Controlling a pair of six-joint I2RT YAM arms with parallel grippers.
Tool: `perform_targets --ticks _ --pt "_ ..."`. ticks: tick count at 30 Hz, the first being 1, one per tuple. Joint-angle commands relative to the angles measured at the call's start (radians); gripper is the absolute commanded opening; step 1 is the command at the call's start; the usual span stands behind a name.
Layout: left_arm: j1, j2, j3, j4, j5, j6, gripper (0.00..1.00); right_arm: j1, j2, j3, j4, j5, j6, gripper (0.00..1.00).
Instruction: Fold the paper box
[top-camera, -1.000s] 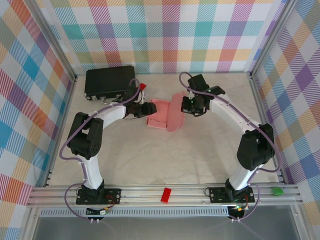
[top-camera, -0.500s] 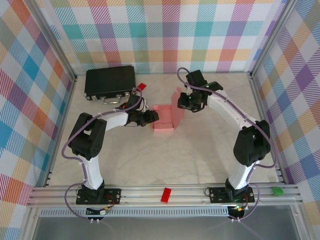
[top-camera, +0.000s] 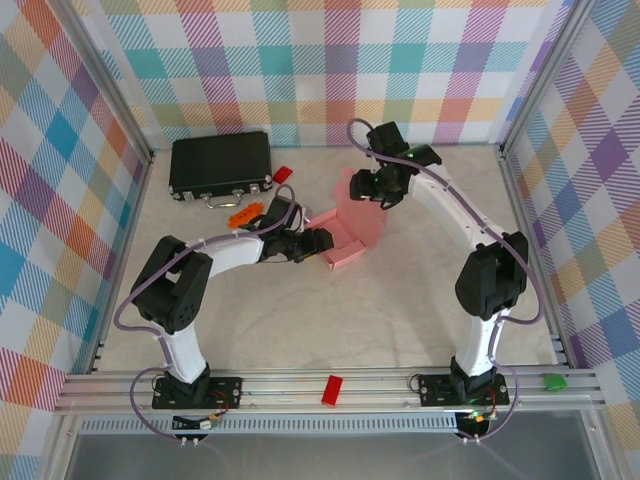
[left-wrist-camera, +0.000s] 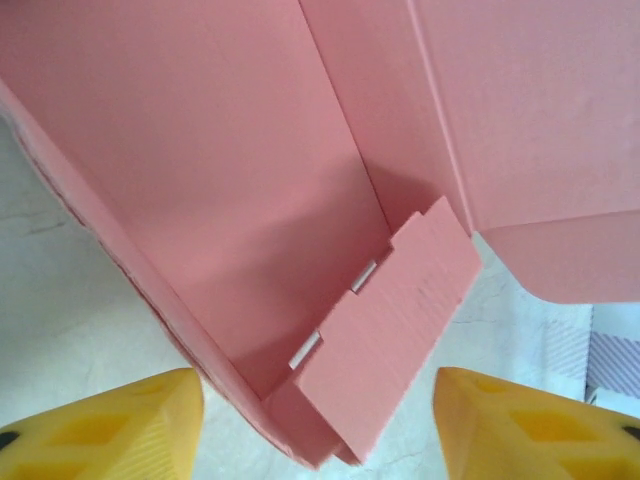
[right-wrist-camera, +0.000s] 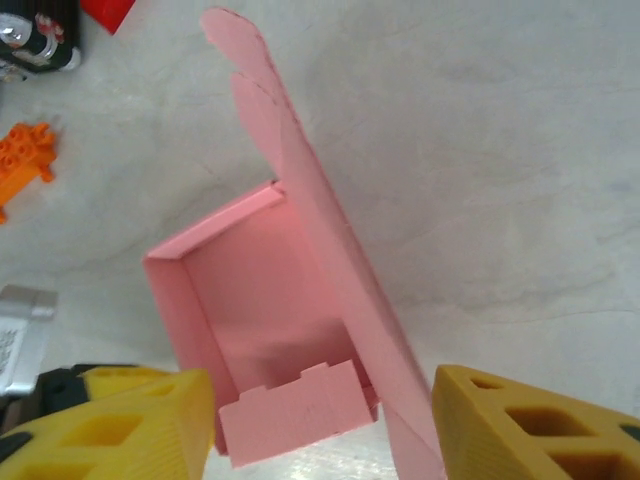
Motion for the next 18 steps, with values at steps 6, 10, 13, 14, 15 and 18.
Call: perform_targets --ticks 6,10,13,14,15,18 --pt "0.059 -0.109 0.099 -0.217 -0.162 0.133 0.68 -0.025 -0.11 -0.021 -0.031 0.096 -0.027 0.67" --pt "0.13 -0.057 0.217 -0.35 -0.237 0.213 0.62 -0.036 -0.204 -0.144 -0.008 0.092 -0.009 0.67" --pt "0.168 0.022 0.323 -0.409 -0.292 0.263 0.46 -0.037 -0.297 -0.269 0.022 0.08 0.005 0.65" --pt "0.179 0.057 0.365 -0.43 -0.303 0.278 0.43 -0.038 -0.333 -0.324 0.037 0.071 0.013 0.64" --pt "0.187 0.091 0.406 -0.446 -0.308 0.292 0.4 -0.038 -0.371 -0.38 0.054 0.059 0.018 0.62" --pt "0.195 0.19 0.505 -0.47 -0.315 0.331 0.29 -0.037 -0.478 -0.544 0.108 0.032 0.029 0.59"
